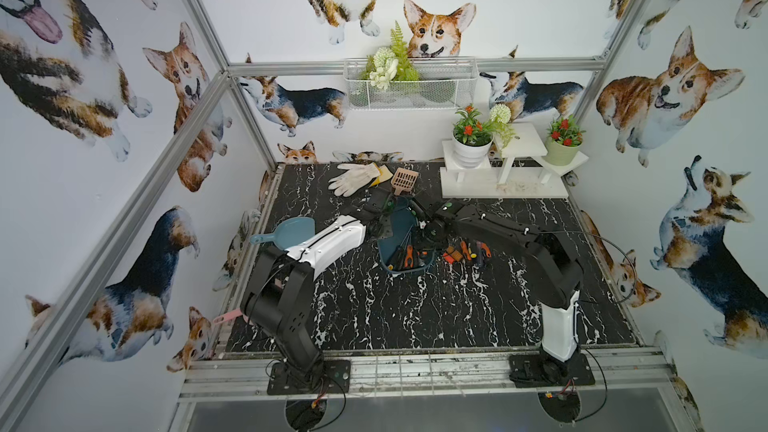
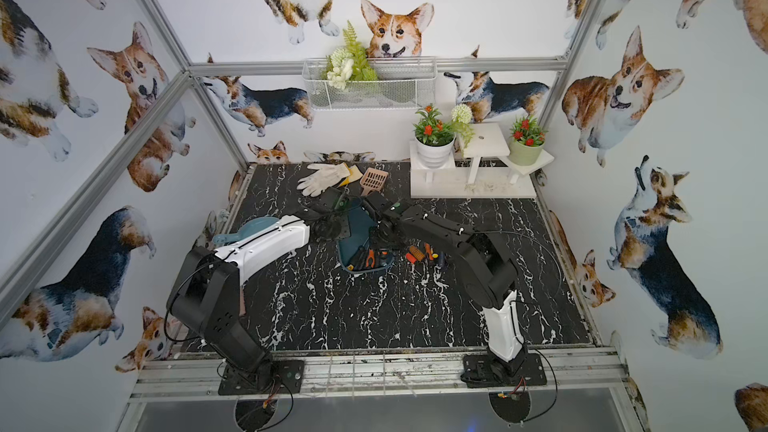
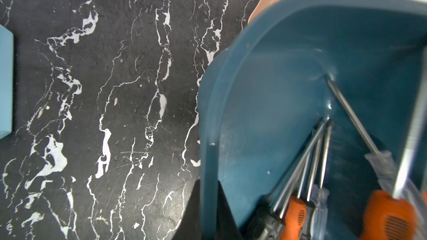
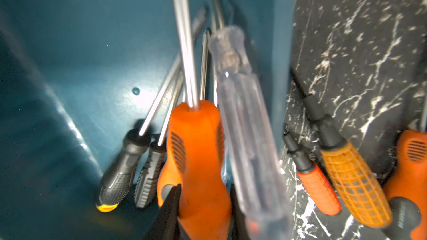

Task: Take out the screwdriver from the storage box
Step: Pick up the screwdriver from the storage box.

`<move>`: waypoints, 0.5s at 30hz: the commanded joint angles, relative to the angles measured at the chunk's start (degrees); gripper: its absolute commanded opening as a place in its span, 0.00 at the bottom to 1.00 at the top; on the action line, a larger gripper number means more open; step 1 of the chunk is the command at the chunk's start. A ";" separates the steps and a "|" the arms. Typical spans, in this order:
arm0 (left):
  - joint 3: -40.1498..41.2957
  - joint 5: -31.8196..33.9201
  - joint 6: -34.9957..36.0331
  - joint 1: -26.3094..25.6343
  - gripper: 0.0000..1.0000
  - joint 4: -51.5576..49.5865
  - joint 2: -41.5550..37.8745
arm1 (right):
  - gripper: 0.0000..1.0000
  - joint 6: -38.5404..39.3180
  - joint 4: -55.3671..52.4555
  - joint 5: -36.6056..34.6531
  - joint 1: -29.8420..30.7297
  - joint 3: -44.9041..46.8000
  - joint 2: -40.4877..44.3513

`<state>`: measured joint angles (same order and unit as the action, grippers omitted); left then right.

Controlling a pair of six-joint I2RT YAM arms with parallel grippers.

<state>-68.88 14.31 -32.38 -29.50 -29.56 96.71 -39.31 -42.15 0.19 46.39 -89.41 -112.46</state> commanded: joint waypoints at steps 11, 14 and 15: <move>-0.94 -0.29 0.02 0.24 0.00 -1.64 1.19 | 0.00 0.63 -0.48 2.45 -0.93 0.18 3.09; -1.05 -0.24 -0.02 0.28 0.00 -1.71 1.41 | 0.00 1.15 -0.56 2.53 -1.25 0.62 4.59; -1.11 -0.25 0.02 0.35 0.00 -1.73 1.55 | 0.00 1.54 -0.56 2.77 -1.39 0.72 5.14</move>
<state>-69.23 14.28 -32.40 -29.21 -31.00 97.89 -38.96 -42.39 2.35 45.34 -89.06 -109.12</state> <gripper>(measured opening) 0.108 0.345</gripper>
